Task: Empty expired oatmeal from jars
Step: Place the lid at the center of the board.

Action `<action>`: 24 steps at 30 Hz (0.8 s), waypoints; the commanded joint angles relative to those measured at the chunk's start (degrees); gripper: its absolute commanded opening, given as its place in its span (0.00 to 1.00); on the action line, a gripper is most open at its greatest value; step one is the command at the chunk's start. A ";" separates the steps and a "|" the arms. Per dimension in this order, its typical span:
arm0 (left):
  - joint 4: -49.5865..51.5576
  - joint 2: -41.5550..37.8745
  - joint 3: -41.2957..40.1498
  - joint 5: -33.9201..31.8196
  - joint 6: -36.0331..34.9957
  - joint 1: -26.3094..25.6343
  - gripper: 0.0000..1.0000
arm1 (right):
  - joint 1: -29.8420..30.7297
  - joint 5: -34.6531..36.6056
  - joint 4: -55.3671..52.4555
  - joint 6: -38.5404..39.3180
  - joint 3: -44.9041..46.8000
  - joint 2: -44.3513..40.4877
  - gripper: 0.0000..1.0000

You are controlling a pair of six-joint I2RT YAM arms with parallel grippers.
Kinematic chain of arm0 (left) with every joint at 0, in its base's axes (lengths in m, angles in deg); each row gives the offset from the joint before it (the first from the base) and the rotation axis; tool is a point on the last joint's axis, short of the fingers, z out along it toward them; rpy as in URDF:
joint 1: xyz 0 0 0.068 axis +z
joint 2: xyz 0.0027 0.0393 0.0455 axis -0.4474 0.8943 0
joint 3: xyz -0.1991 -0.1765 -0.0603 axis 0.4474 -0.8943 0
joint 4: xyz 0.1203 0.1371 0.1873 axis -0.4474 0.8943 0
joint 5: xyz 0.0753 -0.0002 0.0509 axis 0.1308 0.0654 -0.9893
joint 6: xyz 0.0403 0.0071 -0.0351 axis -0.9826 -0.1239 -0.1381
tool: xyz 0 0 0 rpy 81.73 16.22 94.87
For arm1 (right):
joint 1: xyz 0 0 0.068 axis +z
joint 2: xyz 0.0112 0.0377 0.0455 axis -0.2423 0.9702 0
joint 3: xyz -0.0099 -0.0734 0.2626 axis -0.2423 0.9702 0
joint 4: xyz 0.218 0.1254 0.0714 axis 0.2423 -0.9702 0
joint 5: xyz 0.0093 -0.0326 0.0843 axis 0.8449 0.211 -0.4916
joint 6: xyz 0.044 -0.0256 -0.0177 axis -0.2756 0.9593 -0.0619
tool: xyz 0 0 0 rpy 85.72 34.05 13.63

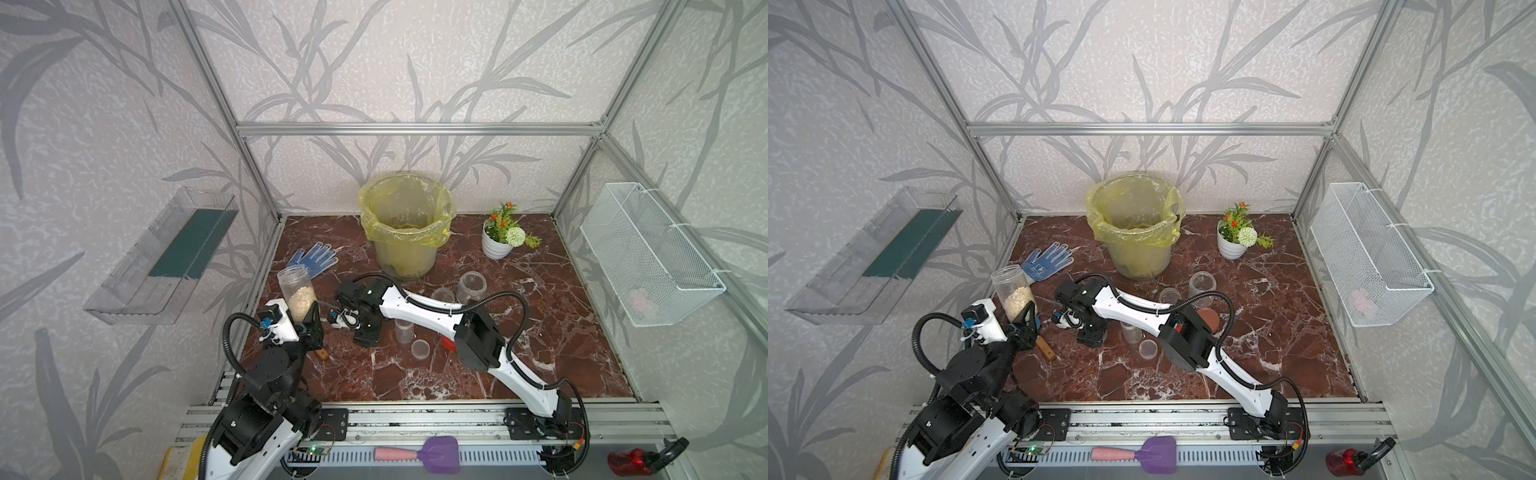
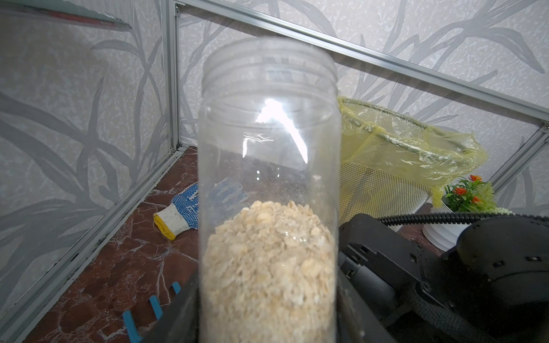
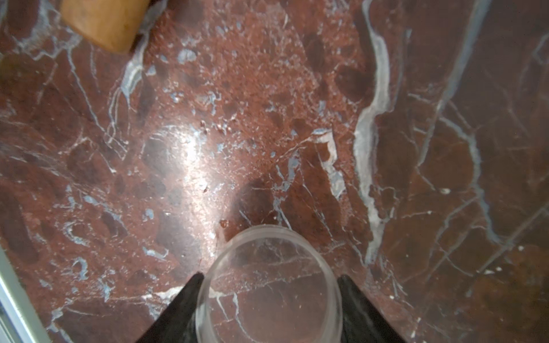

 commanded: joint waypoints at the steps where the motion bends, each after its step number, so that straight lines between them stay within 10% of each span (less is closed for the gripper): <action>1: -2.35 0.45 0.77 0.02 0.09 0.02 0.00 | -0.09 -2.02 0.64 0.12 -0.41 -1.19 0.66; 24: -12.14 19.18 11.28 10.49 -6.31 -0.02 0.00 | -6.88 0.76 -7.29 -11.01 -3.13 -23.14 0.69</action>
